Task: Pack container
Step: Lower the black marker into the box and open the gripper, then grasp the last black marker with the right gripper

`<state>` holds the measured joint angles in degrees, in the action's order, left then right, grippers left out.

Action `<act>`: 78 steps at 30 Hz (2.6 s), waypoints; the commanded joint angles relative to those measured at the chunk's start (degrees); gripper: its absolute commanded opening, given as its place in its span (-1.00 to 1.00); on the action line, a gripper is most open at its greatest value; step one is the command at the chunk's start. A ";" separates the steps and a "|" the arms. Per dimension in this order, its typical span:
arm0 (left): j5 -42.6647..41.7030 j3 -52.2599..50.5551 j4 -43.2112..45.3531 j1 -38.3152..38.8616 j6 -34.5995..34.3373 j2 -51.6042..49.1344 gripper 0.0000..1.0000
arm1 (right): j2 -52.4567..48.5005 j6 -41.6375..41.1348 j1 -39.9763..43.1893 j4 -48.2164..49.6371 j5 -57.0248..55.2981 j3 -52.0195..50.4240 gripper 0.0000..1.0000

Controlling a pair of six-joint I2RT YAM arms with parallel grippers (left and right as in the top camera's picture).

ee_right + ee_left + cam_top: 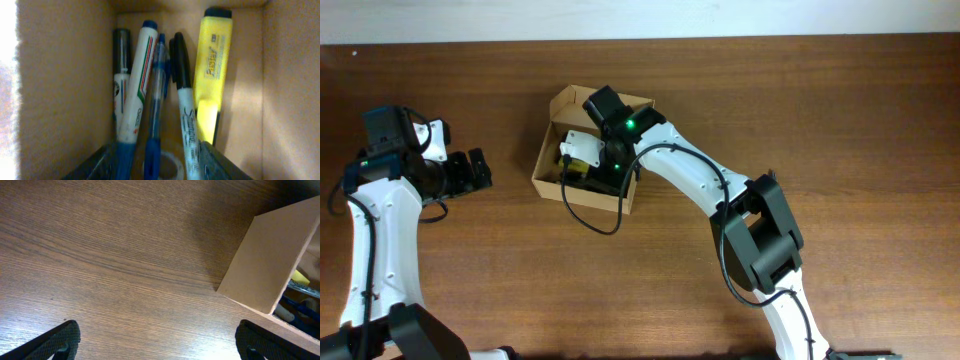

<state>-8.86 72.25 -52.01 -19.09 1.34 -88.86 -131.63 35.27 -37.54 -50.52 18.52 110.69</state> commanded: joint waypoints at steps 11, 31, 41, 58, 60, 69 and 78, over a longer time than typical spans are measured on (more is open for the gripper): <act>-0.76 -0.20 0.00 -0.20 1.09 -0.17 1.00 | 14.82 -12.44 3.10 -12.63 -13.90 19.06 0.06; -0.76 -0.20 0.00 -0.20 1.09 -0.17 1.00 | 22.47 -28.68 34.95 -21.57 -13.16 0.68 -0.02; -0.76 -0.20 0.00 -0.20 1.09 -0.17 1.00 | 22.34 -36.06 38.60 -3.02 -17.97 -32.98 0.06; -0.76 -0.20 0.00 -0.20 1.09 -0.17 1.00 | 22.27 -38.80 39.87 4.00 -17.86 -42.56 -0.48; -0.76 -0.20 0.00 -0.20 1.09 -0.17 0.99 | 22.27 -38.80 39.87 4.11 -17.86 -42.62 -0.83; -0.76 -0.20 0.00 -0.20 1.09 -0.17 0.99 | 22.45 -33.27 39.78 3.28 -12.55 -38.66 -0.92; -0.76 -0.20 0.02 -0.20 1.09 -0.17 0.99 | 22.99 -22.14 33.29 -8.52 -0.98 -14.60 -0.92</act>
<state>-8.86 72.25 -51.99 -19.09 1.34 -88.86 -110.21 6.42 -0.12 -56.64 12.67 88.73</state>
